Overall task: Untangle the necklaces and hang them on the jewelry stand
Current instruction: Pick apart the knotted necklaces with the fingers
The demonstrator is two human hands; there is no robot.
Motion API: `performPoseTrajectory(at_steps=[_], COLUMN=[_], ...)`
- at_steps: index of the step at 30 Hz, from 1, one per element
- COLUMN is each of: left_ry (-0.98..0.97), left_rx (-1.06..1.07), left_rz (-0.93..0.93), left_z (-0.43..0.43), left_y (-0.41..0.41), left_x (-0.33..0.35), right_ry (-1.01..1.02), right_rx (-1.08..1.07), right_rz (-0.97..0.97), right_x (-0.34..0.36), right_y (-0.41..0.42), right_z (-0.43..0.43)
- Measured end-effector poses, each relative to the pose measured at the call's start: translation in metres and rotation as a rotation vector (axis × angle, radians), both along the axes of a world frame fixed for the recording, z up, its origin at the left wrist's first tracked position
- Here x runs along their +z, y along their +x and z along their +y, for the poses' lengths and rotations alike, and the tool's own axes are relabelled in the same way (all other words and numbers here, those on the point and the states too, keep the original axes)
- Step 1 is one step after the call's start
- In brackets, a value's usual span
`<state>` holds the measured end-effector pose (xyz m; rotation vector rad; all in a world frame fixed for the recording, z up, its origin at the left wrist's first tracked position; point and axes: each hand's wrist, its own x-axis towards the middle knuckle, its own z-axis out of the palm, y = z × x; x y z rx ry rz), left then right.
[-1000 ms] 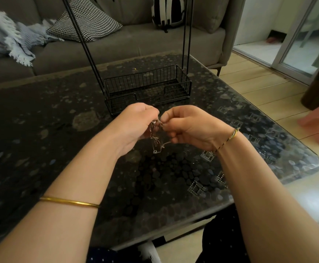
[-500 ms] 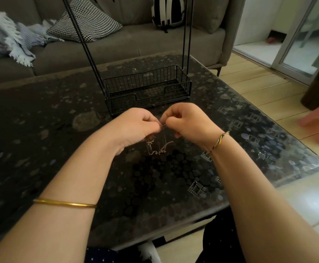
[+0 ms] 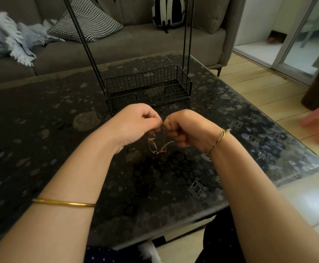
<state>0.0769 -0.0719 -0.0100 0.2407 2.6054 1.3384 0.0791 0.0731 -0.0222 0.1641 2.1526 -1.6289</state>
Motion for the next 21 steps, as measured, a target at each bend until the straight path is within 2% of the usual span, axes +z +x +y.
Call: performPoseTrajectory(at_steps=[4,8,15,21], left_ry=[0.032,0.057,0.114,0.049], left_rx=[-0.022,-0.018,0.021,0.061], left_rz=[-0.006,-0.052,-0.077,-0.011], left_z=[-0.0031,-0.0058,-0.0050,-0.0056], left_y=[0.0018,0.0019,0.0000,-0.0006], left_x=[0.0028,0.0034,0.0038,0.0028], right_ry=[-0.161,-0.248,-0.562,-0.617], right_rx=[-0.005,-0.089,-0.225,-0.167], right_rz=[-0.024,-0.018,-0.066,-0.103], right_x=[-0.0017,-0.0007,-0.0008,-0.0012], right_y=[0.0011,0.0011,0.0018,0.0017], right_z=[0.0079,0.0101,0.0065,0.0045])
